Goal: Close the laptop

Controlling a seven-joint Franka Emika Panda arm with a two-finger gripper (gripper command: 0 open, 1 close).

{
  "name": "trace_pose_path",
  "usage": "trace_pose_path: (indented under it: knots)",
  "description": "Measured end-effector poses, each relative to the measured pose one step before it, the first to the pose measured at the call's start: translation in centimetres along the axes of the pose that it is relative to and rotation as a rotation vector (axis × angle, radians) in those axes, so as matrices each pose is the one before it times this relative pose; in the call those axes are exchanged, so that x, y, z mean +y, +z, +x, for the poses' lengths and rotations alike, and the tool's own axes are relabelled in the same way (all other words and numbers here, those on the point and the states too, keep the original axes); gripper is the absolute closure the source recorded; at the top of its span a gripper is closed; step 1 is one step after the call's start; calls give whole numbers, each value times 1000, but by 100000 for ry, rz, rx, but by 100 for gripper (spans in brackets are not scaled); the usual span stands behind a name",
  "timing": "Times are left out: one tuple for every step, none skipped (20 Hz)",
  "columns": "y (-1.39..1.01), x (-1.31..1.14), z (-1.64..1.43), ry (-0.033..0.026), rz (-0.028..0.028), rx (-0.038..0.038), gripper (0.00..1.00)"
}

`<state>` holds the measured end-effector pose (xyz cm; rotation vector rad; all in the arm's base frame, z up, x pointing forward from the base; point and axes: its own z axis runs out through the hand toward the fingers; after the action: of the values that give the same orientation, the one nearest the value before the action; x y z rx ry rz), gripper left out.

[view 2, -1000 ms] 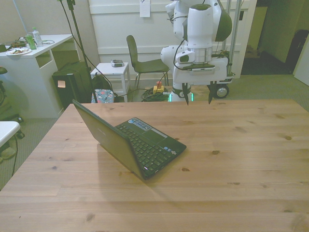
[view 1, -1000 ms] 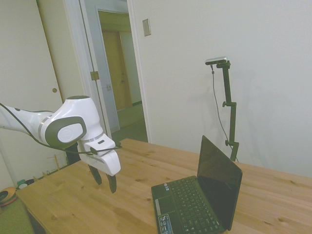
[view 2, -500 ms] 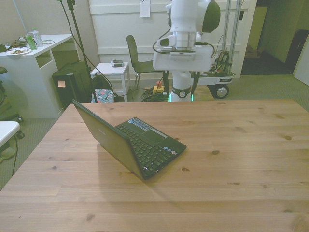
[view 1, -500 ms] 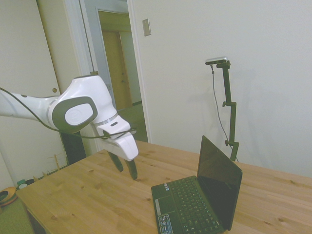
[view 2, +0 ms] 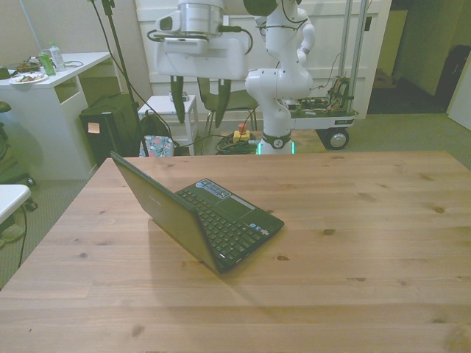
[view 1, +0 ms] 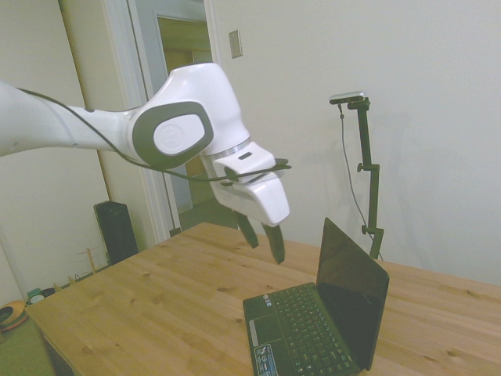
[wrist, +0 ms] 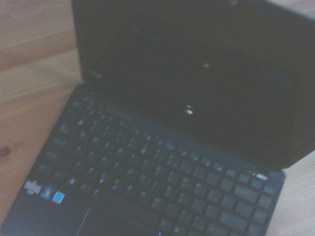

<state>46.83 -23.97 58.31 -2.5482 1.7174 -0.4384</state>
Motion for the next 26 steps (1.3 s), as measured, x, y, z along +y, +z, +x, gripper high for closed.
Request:
trace_pose_path:
  knots:
    - [-326, 249, 1299, 980, -293, 688, 0]
    - [-275, 320, 1316, 1210, -284, 863, 0]
    - [-228, 395, 1376, 1233, -487, 662, 0]
    - [-258, 343, 1391, 1083, -364, 861, 0]
    - [-175, 281, 1355, 1080, -671, 714, 0]
    - [-137, 210, 1341, 1184, -615, 711, 0]
    - [-47, 97, 1257, 849, -497, 461, 0]
    - [-5, -25, 1165, 465, -493, 354, 0]
    - [118, -78, 1084, 547, -568, 101, 0]
    - [143, -157, 1045, 685, -391, -129, 0]
    - [122, -185, 994, 451, 0, -366, 0]
    - [191, -174, 981, 434, -206, -148, 0]
    - [242, -191, 957, 577, 6, -279, 0]
    - [253, -226, 860, 354, -287, -154, 0]
    - [240, -230, 829, 404, -303, 103, 0]
    - [249, -234, 787, 351, 18, -130, 0]
    - [286, -242, 715, 247, -146, -182, 0]
    - [273, -212, 707, 225, -157, -71, 0]
    - [275, -238, 630, 258, 99, -330, 0]
    - [380, -270, 577, 132, -66, -304, 0]
    - [524, -375, 466, 76, -289, -393, 0]
    - [624, -486, 335, -11, 66, -789, 0]
    - [744, -654, 202, -419, 90, -784, 0]
    - [687, -755, 79, -872, -287, -422, 0]
    - [615, -864, -68, -1224, -324, -276, 100]
    - [466, -830, -94, -1144, -132, -29, 100]
